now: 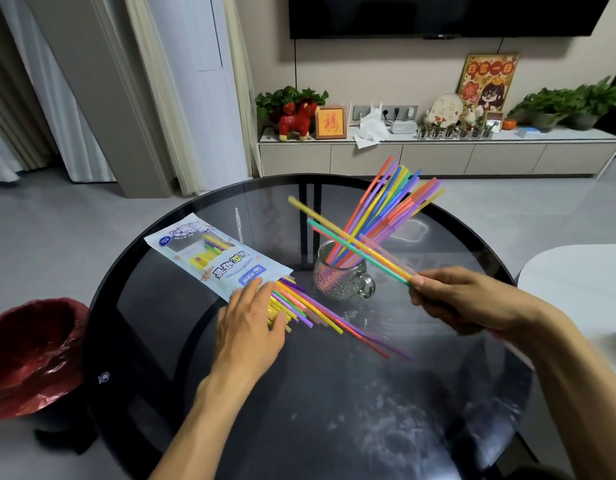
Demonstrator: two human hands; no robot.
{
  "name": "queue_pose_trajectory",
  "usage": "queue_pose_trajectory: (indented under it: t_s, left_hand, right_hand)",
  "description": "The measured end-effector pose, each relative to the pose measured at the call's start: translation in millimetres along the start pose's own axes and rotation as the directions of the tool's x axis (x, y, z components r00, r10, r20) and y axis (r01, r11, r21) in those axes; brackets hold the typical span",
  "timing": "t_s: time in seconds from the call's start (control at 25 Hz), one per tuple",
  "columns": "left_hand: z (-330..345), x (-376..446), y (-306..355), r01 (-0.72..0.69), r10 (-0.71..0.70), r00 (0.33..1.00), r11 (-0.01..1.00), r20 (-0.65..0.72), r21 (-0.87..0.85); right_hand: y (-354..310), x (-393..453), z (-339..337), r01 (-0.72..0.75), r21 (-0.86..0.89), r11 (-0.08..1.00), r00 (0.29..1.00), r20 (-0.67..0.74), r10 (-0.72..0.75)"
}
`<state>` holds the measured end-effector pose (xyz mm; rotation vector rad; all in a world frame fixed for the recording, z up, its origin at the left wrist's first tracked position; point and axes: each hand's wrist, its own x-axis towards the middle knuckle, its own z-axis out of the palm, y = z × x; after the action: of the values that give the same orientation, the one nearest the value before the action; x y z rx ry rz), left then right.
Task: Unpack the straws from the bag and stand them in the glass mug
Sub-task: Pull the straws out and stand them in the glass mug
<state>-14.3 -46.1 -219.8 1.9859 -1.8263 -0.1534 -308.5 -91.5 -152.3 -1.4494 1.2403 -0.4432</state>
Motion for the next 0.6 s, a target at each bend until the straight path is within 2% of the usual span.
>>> queue_pose_trajectory:
  t_s: [0.04,0.08,0.12,0.2,0.28,0.36,0.44,0.52,0.56,0.6]
  left_hand:
    - [-4,-2,6,-0.082,0.086,0.985,0.996,-0.153,0.034]
    - [-7,-4,13,-0.178,0.198,0.942,0.979,-0.271,0.097]
    - [-9,-7,21,-0.273,0.319,0.89,0.945,-0.325,0.181]
    - [-14,-12,35,-0.417,0.514,0.803,0.846,-0.302,0.332]
    - [-15,-14,38,-0.503,0.594,0.764,0.793,-0.251,0.345]
    - [-18,-13,32,-0.534,0.58,0.789,0.81,-0.2,0.244]
    - [-29,-8,26,-0.455,0.472,0.873,0.879,-0.126,0.143]
    - [-48,-2,27,-0.357,0.358,0.923,0.934,-0.143,0.03]
    - [-60,1,30,-0.318,0.293,0.935,0.942,-0.2,-0.104]
    - [-72,3,35,-0.293,0.223,0.942,0.91,-0.249,-0.293]
  right_hand:
    - [-1,6,10,0.031,0.027,0.999,0.999,-0.018,-0.031]
    - [-3,11,23,0.055,0.031,0.998,0.998,-0.004,-0.055]
    - [-5,15,39,0.071,0.03,0.997,0.996,0.056,-0.073]
    - [-12,18,69,0.095,0.05,0.994,0.965,0.242,-0.105]
    - [-21,14,80,0.107,0.089,0.99,0.918,0.375,-0.133]
    - [-27,10,70,0.09,0.141,0.986,0.897,0.419,-0.141]
    - [-27,10,49,0.04,0.298,0.954,0.916,0.371,-0.155]
    - [-26,13,34,0.059,0.511,0.858,0.957,0.215,-0.194]
    - [-24,15,32,0.097,0.574,0.813,0.971,0.123,-0.203]
    - [-24,18,34,0.13,0.6,0.789,0.979,0.049,-0.199]
